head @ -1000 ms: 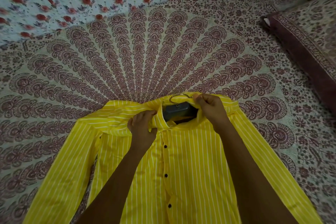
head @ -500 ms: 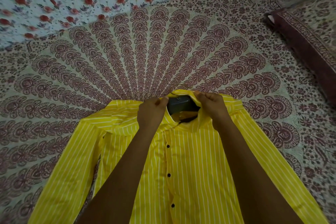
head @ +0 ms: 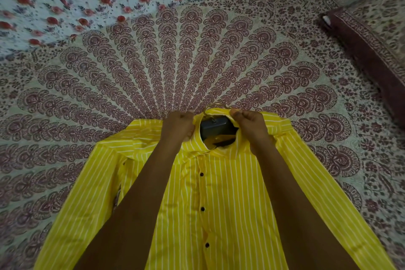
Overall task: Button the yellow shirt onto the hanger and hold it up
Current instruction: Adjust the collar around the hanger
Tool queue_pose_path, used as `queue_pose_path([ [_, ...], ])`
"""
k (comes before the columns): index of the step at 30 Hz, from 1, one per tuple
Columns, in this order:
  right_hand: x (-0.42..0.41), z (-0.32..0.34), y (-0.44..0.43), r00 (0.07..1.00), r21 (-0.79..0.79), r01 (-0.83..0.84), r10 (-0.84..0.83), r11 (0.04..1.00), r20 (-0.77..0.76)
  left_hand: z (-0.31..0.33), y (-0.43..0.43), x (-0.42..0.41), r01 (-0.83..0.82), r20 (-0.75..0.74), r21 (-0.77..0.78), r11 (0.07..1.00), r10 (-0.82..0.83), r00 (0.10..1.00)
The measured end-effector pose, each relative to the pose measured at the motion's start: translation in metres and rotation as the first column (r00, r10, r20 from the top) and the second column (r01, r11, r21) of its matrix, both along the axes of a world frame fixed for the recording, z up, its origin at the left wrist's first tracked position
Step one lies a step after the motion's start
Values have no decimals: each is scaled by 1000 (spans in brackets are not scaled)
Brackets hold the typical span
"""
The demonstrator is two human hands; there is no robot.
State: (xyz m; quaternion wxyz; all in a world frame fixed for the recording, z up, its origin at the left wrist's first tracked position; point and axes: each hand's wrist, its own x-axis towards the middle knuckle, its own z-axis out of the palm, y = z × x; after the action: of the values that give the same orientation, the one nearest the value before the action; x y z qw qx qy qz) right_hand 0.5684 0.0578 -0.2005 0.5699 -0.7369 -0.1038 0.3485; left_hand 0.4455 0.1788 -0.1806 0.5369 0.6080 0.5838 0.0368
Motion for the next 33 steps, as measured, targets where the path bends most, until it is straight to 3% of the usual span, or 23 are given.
queue_pose_path([
  [3,0,0,1,1000,-16,8,-8,1000,9,6,-9,-6,167,-58,75,983,-163,985],
  [6,-2,-1,1,1000,-32,-6,5,999,-17,11,-12,-11,246,-13,102,964,-246,969],
  [9,-7,0,-1,999,-27,-15,14,1000,-49,14,-20,-9,347,-95,200,916,-334,938],
  [13,-11,3,-9,998,-19,-19,18,1000,-53,10,-30,-13,301,-198,293,908,-250,948],
  [16,-14,4,-9,998,-23,-22,21,999,-63,5,-28,-11,163,-124,188,969,-141,982],
  [19,-15,7,-5,997,-16,0,-1,1000,-76,10,-28,-6,46,32,-20,999,-45,998],
  [21,-14,6,-4,996,-3,24,-24,1000,-88,15,-28,-9,49,111,-111,993,-36,993],
  [23,-12,4,-3,995,12,48,-47,999,-85,14,-24,-16,139,151,-94,986,-124,981],
  [26,-10,4,-2,996,38,37,-34,999,-84,11,-15,-27,205,164,54,977,-212,964],
  [28,-9,8,-3,995,43,-4,8,999,-104,13,-10,-28,202,173,63,977,-210,962],
  [33,-2,12,-7,988,32,-78,81,996,-131,18,9,-26,97,123,-233,968,-69,990],
])
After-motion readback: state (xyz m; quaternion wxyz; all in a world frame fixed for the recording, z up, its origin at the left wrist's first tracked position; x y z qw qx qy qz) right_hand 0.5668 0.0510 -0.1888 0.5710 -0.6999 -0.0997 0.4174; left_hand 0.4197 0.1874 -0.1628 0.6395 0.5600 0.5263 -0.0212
